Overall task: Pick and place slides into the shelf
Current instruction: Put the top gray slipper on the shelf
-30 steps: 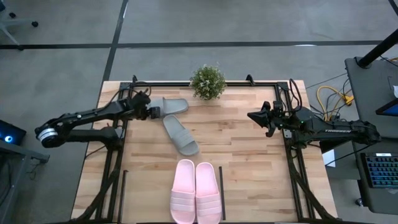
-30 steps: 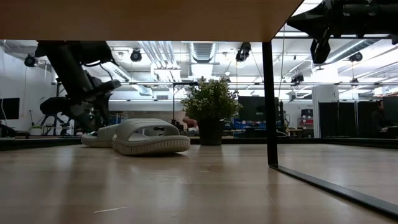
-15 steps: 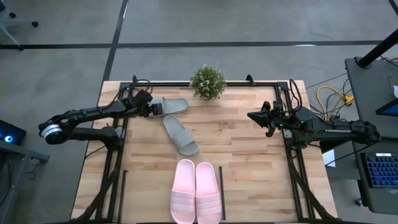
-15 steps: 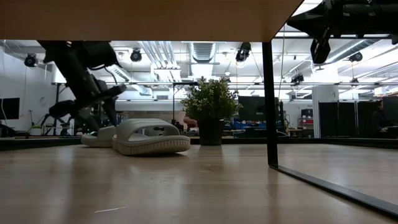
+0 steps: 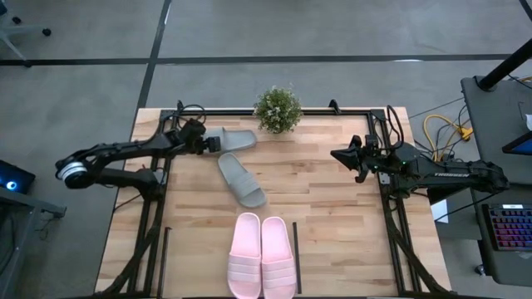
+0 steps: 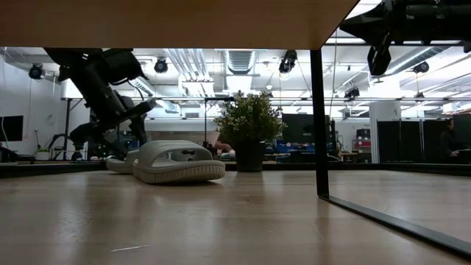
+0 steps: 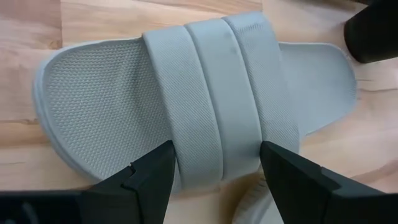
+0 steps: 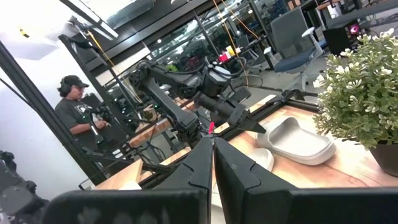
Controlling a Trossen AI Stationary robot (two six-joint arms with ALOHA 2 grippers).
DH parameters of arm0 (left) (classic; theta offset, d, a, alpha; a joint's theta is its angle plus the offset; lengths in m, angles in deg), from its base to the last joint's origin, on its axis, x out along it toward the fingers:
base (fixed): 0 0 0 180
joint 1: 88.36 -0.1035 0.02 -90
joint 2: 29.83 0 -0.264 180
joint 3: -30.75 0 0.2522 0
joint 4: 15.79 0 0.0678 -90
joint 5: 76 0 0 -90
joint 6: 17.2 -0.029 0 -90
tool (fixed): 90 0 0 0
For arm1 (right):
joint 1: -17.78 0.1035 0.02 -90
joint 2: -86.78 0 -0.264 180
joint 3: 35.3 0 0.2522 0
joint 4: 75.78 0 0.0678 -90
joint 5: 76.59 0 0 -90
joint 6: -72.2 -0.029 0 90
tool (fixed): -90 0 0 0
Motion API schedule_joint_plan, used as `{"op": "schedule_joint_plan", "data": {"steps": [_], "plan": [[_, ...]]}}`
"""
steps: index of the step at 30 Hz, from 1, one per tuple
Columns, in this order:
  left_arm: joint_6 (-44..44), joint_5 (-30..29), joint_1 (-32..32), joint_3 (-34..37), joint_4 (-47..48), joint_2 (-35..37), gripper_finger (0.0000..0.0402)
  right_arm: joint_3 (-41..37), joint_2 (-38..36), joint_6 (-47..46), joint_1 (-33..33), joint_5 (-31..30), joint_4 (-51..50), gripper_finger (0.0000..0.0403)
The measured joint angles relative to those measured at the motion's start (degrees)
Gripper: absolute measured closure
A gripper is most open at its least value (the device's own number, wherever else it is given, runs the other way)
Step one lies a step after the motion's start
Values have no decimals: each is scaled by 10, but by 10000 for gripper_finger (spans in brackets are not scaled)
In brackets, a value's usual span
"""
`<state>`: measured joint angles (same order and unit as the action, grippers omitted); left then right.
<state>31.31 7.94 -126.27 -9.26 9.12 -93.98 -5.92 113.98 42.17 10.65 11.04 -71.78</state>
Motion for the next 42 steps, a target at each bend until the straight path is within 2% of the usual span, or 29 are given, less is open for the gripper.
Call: {"op": "schedule_joint_plan", "data": {"steps": [6, 16, 26, 31, 39, 42], "plan": [[3, 10, 0, 40, -51, 18, 180, 0, 0, 0, 0, 0, 0, 394], [68, 54, 0, 158, -295, 23, 180, 0, 0, 0, 0, 0, -5, 394], [52, 45, 0, 160, -317, 30, 184, 0, 0, 0, 0, 0, -5, 394], [47, 38, 0, 160, -316, 30, 235, 0, 0, 0, 0, -2, -5, 394], [49, 40, 0, 160, -320, 36, 385, 0, 0, 0, 0, -2, -5, 394], [49, 40, 0, 159, -320, 43, 393, 0, 0, 0, 0, -2, -5, 394]]}}
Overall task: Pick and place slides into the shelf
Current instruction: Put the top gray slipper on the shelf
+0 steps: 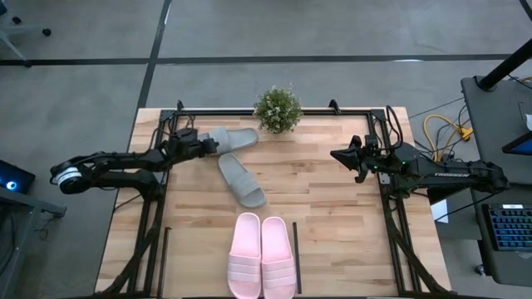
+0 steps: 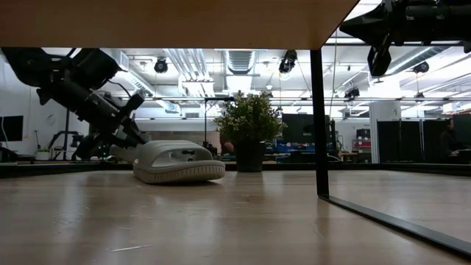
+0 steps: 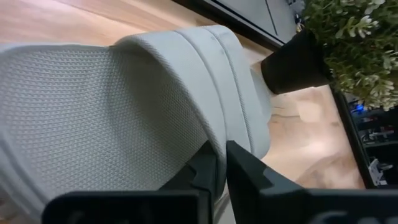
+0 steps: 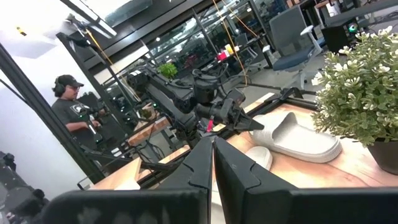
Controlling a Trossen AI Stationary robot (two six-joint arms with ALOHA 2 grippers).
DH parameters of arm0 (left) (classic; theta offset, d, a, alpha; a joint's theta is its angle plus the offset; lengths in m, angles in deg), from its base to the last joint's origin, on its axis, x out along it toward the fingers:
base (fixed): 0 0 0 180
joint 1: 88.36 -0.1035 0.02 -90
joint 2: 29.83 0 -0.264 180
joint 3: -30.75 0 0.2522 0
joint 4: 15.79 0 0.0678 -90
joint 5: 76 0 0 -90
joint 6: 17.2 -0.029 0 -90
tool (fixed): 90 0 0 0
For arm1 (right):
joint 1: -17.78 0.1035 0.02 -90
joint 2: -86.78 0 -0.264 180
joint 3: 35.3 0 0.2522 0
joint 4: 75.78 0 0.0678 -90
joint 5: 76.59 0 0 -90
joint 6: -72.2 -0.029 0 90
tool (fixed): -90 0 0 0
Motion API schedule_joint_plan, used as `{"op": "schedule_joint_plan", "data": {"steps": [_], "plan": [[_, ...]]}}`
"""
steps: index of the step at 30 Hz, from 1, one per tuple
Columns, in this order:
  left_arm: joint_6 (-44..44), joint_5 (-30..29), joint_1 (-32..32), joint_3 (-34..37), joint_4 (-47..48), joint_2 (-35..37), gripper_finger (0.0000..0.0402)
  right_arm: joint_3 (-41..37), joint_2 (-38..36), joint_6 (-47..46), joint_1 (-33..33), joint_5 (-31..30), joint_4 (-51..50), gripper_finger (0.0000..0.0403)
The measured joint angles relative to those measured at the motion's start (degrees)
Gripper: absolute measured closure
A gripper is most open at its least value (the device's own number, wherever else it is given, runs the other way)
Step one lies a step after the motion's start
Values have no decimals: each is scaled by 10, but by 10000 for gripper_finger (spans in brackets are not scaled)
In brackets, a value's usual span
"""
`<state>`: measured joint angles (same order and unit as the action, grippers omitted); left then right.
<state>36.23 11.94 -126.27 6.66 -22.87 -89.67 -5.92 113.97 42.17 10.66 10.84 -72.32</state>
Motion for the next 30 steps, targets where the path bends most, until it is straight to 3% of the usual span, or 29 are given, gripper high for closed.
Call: {"op": "schedule_joint_plan", "data": {"steps": [19, 30], "plan": [[2, 30, 0, 0, -5, 143, 401, 0, 0, 0, 0, 0, -4, 394], [-2, 121, 0, 0, 96, 232, 401, 0, 0, 0, 0, 0, -4, 394]]}}
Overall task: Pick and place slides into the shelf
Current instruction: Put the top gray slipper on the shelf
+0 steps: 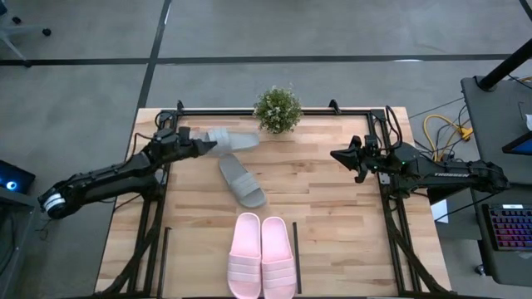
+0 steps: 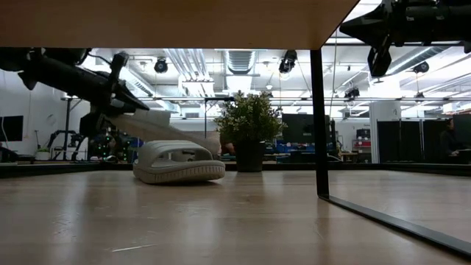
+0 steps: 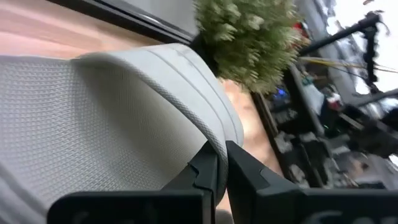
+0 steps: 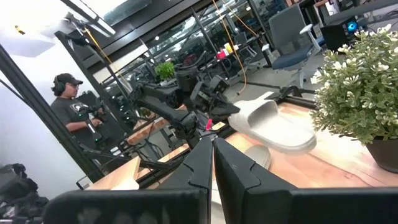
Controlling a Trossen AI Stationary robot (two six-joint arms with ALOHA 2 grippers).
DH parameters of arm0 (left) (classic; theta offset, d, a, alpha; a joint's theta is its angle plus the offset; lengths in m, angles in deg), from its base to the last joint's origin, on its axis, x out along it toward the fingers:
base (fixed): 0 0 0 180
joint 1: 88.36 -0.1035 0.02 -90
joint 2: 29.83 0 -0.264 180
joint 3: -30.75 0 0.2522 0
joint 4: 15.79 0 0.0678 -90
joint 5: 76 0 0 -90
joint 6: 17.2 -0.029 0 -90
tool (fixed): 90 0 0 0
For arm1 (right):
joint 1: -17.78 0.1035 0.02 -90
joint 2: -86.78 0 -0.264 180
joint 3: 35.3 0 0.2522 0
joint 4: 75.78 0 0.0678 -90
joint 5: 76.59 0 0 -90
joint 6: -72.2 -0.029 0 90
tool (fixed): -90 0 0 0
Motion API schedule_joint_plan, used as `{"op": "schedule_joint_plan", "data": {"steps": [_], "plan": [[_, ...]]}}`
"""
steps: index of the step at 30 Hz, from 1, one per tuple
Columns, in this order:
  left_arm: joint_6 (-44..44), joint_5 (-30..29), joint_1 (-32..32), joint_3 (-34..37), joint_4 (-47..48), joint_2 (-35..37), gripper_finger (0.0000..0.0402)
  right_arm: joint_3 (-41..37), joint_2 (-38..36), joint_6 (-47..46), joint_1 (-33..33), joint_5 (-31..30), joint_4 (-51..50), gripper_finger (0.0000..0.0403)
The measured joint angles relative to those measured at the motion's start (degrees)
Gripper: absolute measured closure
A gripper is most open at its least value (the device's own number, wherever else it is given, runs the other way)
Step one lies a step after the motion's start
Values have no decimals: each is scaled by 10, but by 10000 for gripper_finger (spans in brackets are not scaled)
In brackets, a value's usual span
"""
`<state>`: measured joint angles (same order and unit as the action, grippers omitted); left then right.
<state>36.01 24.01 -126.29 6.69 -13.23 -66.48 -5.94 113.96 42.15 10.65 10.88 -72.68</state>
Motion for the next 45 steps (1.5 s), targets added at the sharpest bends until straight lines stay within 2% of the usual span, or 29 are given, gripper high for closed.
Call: {"op": "schedule_joint_plan", "data": {"steps": [4, 10, 14, 19, 26, 31, 35, 38, 42, 45], "plan": [[3, 49, 0, -3, 2, 33, 401, 0, 0, 0, 0, 0, 0, 394], [14, 171, 0, -19, 2, 68, 401, 0, 0, 0, 0, 1, 0, 394], [25, 227, 0, -31, 1, 78, 401, 0, 0, 0, 0, 1, 2, 394], [48, 287, 0, -43, -24, 78, 401, 0, 0, 0, 0, 0, 58, 386], [50, 380, 1, -74, -69, 78, 401, 0, 0, 0, 0, -4, 96, 333], [52, 399, 0, -85, -68, 74, 402, 5, 15, 1, 0, -5, 106, 277], [52, 401, 0, -90, -68, 71, 402, 64, 63, 43, 2, 11, 87, 238], [52, 401, 0, -90, -68, 70, 402, 140, 123, 107, 10, 25, 45, 218], [67, 410, 0, -90, -70, 67, 402, 256, 210, 197, 17, 27, -91, 206], [88, 436, 0, -91, -83, 67, 402, 336, 272, 211, 16, 25, -174, 206]]}}
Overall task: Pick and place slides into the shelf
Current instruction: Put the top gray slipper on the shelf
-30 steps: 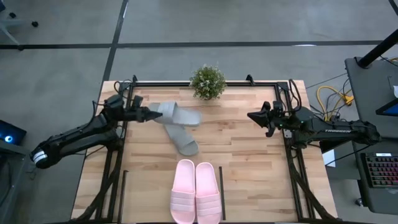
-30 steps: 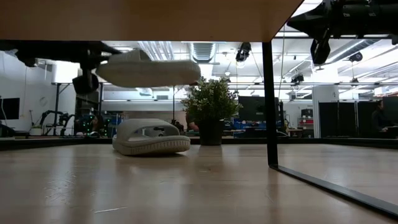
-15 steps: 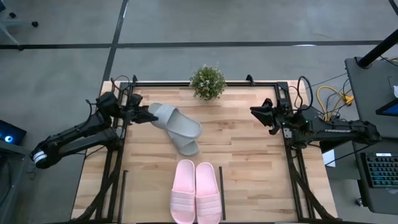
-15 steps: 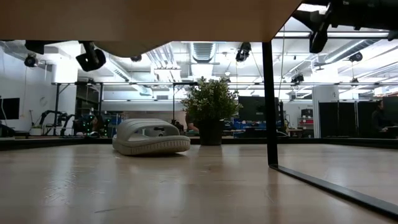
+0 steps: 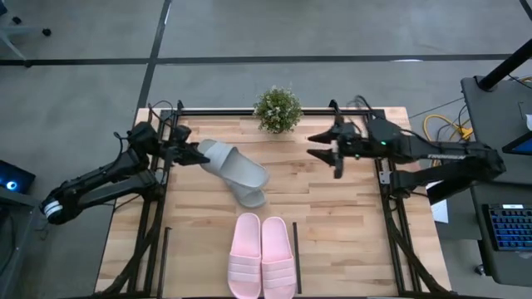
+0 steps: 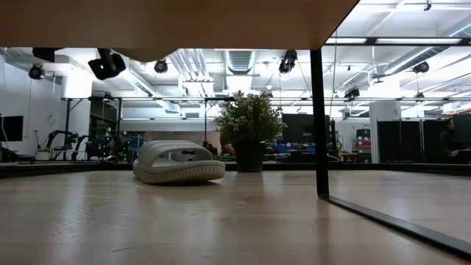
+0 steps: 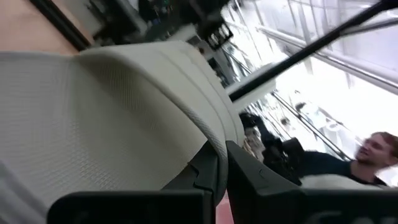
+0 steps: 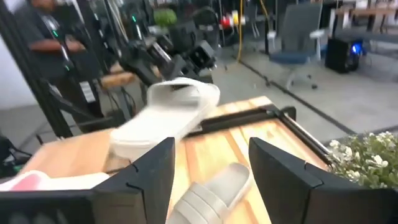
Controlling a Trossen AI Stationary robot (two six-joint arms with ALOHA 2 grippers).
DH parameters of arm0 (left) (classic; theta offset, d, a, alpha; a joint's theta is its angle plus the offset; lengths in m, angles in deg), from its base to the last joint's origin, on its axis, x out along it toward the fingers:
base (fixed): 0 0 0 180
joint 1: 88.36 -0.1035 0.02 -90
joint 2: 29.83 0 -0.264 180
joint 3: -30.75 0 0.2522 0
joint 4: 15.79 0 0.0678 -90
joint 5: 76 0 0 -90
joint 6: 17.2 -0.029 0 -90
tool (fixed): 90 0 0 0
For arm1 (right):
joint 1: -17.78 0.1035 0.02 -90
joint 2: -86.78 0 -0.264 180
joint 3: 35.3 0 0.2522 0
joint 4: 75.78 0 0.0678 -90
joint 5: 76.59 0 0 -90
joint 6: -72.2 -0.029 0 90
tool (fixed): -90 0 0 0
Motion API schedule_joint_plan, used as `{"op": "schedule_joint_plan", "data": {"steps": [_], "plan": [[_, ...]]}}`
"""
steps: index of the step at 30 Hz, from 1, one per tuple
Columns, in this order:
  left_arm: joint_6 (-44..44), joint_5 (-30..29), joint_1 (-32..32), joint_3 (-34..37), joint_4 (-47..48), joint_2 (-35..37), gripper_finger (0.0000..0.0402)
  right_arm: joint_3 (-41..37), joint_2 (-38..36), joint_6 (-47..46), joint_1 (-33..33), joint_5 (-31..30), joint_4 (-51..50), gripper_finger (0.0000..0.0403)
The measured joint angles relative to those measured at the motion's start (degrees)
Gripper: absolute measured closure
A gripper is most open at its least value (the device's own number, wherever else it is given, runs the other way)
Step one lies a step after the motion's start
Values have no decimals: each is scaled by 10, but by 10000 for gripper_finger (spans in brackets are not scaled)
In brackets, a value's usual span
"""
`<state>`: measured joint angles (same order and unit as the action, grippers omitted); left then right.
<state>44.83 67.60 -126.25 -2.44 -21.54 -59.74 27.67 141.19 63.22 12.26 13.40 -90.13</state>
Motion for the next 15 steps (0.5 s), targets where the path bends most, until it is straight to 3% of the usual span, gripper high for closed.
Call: {"op": "schedule_joint_plan", "data": {"steps": [6, 15], "plan": [[22, 43, 0, -4, 1, 5, 401, 123, 109, 51, 4, 44, -31, 218], [25, 50, 0, -5, -47, 13, 401, 316, 275, 159, 43, 64, -135, 230]]}}
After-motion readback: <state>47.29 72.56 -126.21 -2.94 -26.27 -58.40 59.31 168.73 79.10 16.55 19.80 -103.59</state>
